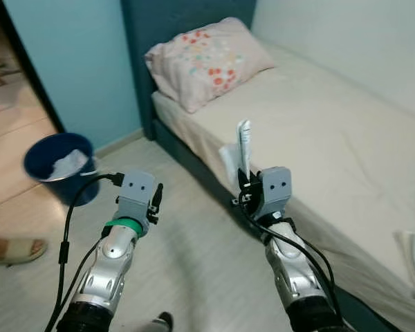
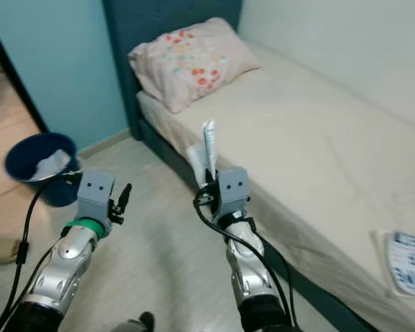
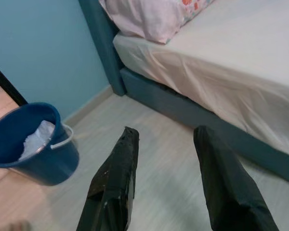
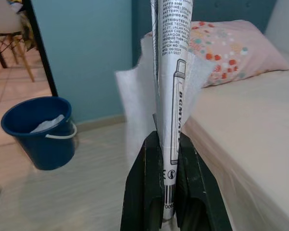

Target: Clean up the room

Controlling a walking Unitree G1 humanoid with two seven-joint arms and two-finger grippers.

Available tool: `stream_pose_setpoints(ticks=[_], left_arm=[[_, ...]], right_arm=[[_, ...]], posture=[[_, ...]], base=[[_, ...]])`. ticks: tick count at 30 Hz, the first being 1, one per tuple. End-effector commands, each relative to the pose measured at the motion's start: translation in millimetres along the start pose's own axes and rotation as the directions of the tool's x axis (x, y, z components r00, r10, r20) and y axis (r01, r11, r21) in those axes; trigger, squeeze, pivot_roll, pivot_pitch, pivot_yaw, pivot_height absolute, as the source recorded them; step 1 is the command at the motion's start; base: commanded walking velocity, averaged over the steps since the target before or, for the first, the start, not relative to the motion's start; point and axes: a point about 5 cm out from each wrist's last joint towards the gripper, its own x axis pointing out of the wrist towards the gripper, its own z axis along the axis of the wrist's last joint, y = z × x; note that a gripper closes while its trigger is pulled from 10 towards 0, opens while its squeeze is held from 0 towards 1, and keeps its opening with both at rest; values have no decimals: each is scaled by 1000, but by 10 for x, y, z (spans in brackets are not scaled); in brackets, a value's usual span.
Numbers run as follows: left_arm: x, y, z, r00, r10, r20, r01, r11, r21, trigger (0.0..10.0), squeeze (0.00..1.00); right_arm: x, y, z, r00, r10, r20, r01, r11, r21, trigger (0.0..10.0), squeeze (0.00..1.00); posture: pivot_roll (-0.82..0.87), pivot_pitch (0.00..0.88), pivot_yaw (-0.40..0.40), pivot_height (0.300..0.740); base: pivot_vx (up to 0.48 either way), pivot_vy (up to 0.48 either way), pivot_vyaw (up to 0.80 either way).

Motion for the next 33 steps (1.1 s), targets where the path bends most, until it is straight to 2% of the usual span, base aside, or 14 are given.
stream_pose_setpoints(ticks=[1,12,18,21,27,33], left_arm=[[-8,-25,-38,1000,-9,-20,10,1000,12,10000,0],[-8,20,-69,999,17,-28,-16,999,30,10000,0],[-33,97,-179,997,55,-57,-51,997,64,10000,0],[-68,158,-272,994,77,-82,-70,994,85,10000,0],[-79,200,-326,990,99,-102,-88,991,104,10000,0],[-74,209,-337,989,105,-105,-93,990,108,10000,0]], right_arm=[[-24,3,-32,1000,-3,-9,3,1000,11,10000,0],[-32,74,-54,999,42,-16,-42,999,5,10000,0],[-46,82,-87,998,49,-29,-49,999,8,10000,0],[-50,74,-96,998,48,-33,-48,999,10,10000,0],[-48,79,-99,998,49,-32,-49,999,22,10000,0],[-52,77,-116,999,36,-40,-34,998,52,10000,0]], posture=[[4,30,22,740],[7,30,23,740],[10,31,21,740],[12,33,20,740],[12,33,20,740],[11,35,21,740]], base=[[0,0,781],[0,0,781],[0,0,781],[314,0,781],[452,0,735],[472,0,0]])
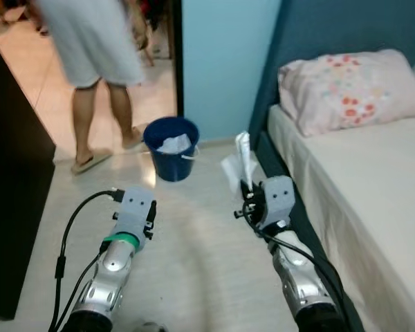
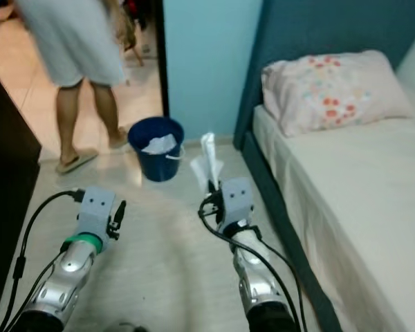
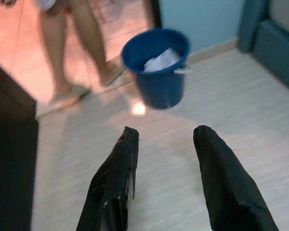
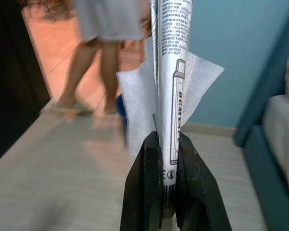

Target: Clean up the room

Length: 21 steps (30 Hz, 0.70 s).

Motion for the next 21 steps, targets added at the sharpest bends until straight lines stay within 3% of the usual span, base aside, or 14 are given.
stream_pose_setpoints(ticks=[1,21], left_arm=[[3,-3,-36,1000,3,-13,-2,1000,10,10000,0],[31,4,-59,1000,6,-9,-6,1000,22,10000,0]], right_arm=[[-21,22,-35,1000,-1,-12,1,1000,20,10000,0],[-14,35,-44,1000,18,-14,-18,1000,13,10000,0]], posture=[[11,35,21,740],[12,24,24,740]], base=[[472,0,0],[472,0,0]])
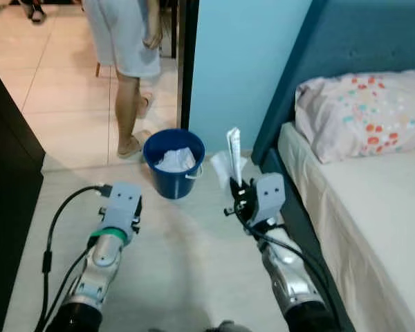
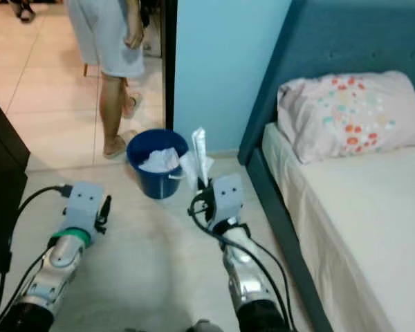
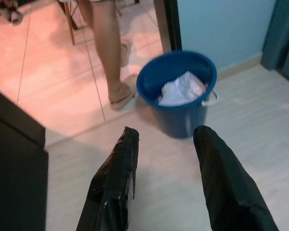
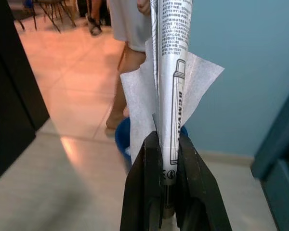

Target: Clean up the room

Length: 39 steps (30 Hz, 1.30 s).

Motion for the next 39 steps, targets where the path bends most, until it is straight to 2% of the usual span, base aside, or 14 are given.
stream_pose_setpoints(ticks=[1,6,12,14,19,30,39], left_arm=[[-15,-37,-44,1000,-15,-13,15,1000,6,10000,0],[-13,-33,-47,1000,-15,-12,15,1000,8,10000,0],[-11,-30,-56,1000,-13,-14,13,1000,8,10000,0],[-12,-32,-58,1000,-14,-14,14,1000,7,10000,0],[-12,-35,-60,1000,-16,-14,16,1000,7,10000,0],[-17,-42,-70,1000,-19,-15,19,1000,3,10000,0],[-18,-39,-73,1000,-19,-14,19,1000,3,10000,0]], right_arm=[[-42,-11,-63,1000,-6,-24,6,1000,8,10000,0],[-41,-8,-63,1000,-3,-23,3,1000,4,10000,0],[-41,-5,-63,1000,-2,-21,2,1000,11,10000,0],[-37,-41,-56,999,-39,-18,40,998,47,10000,0],[-37,-103,-56,997,-80,-19,81,995,58,10000,0],[-42,-174,-71,991,-130,-35,132,990,49,10000,0],[-38,-181,-80,989,-142,-42,143,989,40,10000,0]], posture=[[12,24,24,740],[12,23,26,740],[13,25,26,740],[13,27,26,740],[13,29,27,740],[11,34,25,740],[11,34,26,740]], base=[[469,0,0],[469,0,0],[469,0,723],[469,0,0],[469,0,0],[465,0,-696],[465,0,0]])
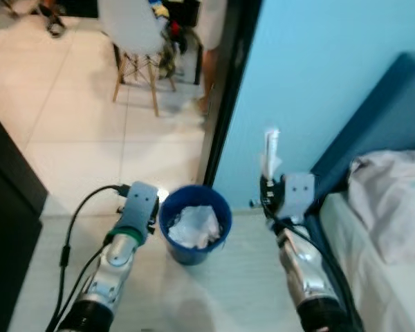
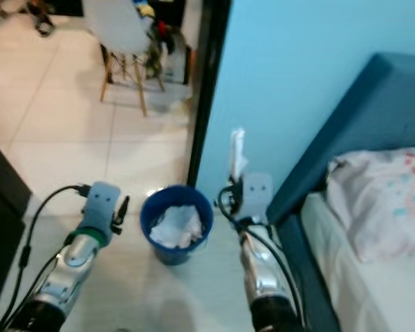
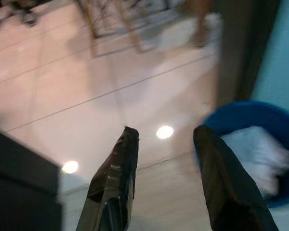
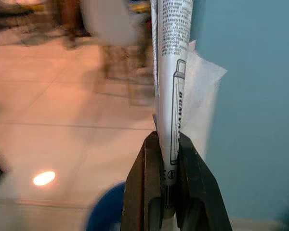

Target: Clean up the room

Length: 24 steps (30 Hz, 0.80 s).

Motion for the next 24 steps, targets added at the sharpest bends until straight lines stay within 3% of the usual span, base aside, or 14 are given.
stream_pose_setpoints(ticks=[1,14,19,24], left_arm=[[-8,-113,-8,1000,-27,-6,27,1000,-10,10000,0],[-26,-133,-53,998,-61,-26,61,998,2,10000,0],[-62,-160,-91,993,-114,-26,115,992,43,10000,0],[-98,-216,-90,980,-201,4,200,976,87,10000,0]], right_arm=[[-66,-134,-73,999,-39,-36,38,999,-15,10000,0],[-116,-43,-223,991,54,-120,-54,999,-3,10000,0],[-139,-32,-282,984,84,-159,-86,996,-7,10000,0],[-176,-3,-479,943,120,-310,-151,986,-76,10000,0]], posture=[[11,34,26,740],[15,36,26,740],[16,38,26,740],[17,58,31,740]], base=[[465,0,0],[416,0,0],[0,0,0],[0,0,0]])
